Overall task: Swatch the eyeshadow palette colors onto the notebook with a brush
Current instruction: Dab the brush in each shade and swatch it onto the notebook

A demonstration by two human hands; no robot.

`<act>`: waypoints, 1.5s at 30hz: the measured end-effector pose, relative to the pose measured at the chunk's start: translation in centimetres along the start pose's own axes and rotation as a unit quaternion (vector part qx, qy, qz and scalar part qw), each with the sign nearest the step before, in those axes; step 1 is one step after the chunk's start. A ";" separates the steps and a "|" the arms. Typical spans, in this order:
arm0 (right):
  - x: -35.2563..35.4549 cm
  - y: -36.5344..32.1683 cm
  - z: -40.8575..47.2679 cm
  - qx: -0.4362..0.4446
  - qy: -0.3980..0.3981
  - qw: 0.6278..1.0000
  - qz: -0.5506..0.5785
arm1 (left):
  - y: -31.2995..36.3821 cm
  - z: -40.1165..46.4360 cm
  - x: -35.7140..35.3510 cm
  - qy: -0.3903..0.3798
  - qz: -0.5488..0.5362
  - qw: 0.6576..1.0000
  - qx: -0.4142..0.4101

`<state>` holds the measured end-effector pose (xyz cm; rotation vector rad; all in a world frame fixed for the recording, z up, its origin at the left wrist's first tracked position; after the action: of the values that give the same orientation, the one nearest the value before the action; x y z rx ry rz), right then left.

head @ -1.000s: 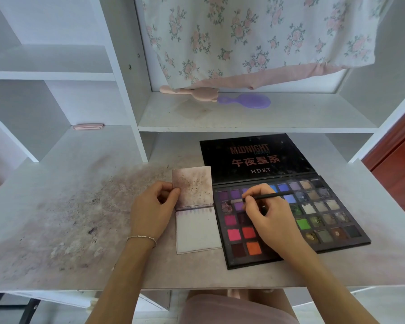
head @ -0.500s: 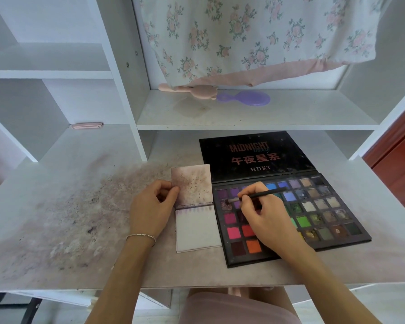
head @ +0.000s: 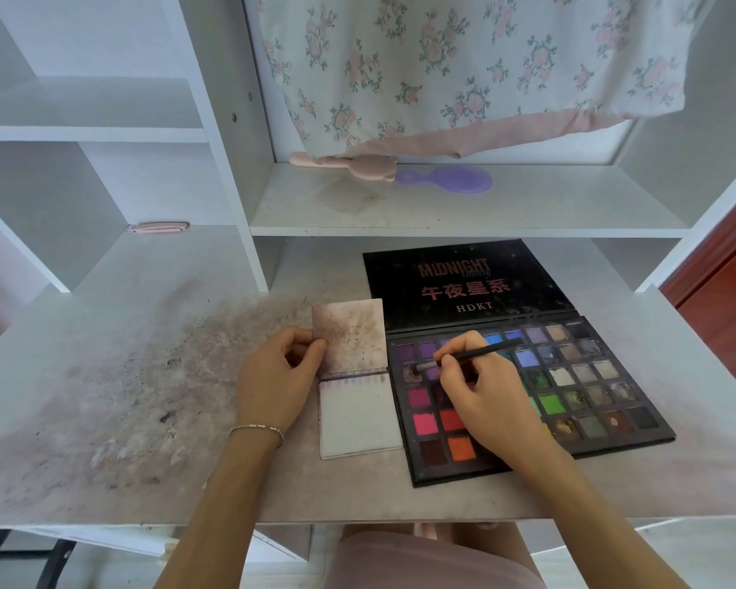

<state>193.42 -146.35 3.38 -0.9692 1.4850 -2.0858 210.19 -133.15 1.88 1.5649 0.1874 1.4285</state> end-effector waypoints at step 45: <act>-6.0 -1.8 -0.1 -0.016 -0.106 0.992 0.071 | -0.3 0.2 -0.2 0.017 0.006 1.000 -0.009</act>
<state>197.54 -141.64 3.18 -1.0312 1.4377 -1.8039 210.47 -133.20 1.55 1.5308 0.1851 1.4625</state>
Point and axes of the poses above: each hand's wrist, its own z-axis towards the middle knuckle, its own x-axis out of the back of the hand, y = z × x, the point moved 1 cm from there along z, towards the middle knuckle, and after that the axes turned 13 degrees about z, right-handed, at the moved point
